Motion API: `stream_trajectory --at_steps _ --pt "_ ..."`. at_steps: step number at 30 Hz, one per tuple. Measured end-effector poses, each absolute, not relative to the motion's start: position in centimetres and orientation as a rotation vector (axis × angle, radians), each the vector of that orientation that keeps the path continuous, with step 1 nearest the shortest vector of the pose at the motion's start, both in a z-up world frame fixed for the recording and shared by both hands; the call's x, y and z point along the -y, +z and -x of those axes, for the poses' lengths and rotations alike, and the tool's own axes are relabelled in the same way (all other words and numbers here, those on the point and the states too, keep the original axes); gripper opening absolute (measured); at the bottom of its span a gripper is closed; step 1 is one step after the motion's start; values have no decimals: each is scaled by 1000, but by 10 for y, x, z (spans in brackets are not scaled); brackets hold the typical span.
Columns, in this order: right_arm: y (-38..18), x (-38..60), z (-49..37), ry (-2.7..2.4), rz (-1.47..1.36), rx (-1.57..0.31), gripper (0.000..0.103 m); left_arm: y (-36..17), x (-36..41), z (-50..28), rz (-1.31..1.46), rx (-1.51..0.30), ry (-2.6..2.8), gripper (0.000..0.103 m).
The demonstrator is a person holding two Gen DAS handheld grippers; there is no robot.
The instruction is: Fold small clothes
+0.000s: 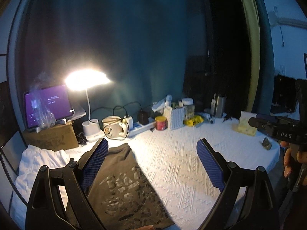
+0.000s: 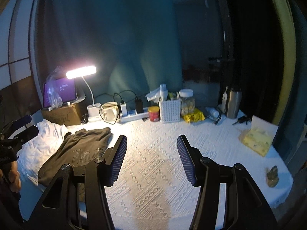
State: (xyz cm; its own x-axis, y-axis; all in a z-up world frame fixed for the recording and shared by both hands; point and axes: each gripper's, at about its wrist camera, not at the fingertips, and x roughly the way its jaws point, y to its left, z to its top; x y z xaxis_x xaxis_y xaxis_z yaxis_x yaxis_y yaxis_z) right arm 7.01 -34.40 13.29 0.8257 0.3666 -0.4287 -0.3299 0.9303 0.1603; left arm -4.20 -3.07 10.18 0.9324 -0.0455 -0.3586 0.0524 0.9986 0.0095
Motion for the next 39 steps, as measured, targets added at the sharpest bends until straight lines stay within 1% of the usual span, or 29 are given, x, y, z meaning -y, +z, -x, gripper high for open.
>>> stream_trajectory --at_steps 11,13,15,20,27,39 --pt "166 344 -40 343 -37 -364 57 125 23 66 -7 -280 -27 93" --pt "170 344 -37 342 -36 -355 58 128 22 71 2 -263 -34 95" --pt "174 344 -34 336 -33 -344 58 131 20 75 7 -239 -36 101" --pt "189 340 -22 320 -18 -300 58 141 14 84 12 -190 -38 101" --pt "208 335 -6 304 -10 -250 58 147 2 88 33 -168 -52 101" --pt "209 319 -18 325 -10 -275 58 140 -17 83 60 -187 -27 102"
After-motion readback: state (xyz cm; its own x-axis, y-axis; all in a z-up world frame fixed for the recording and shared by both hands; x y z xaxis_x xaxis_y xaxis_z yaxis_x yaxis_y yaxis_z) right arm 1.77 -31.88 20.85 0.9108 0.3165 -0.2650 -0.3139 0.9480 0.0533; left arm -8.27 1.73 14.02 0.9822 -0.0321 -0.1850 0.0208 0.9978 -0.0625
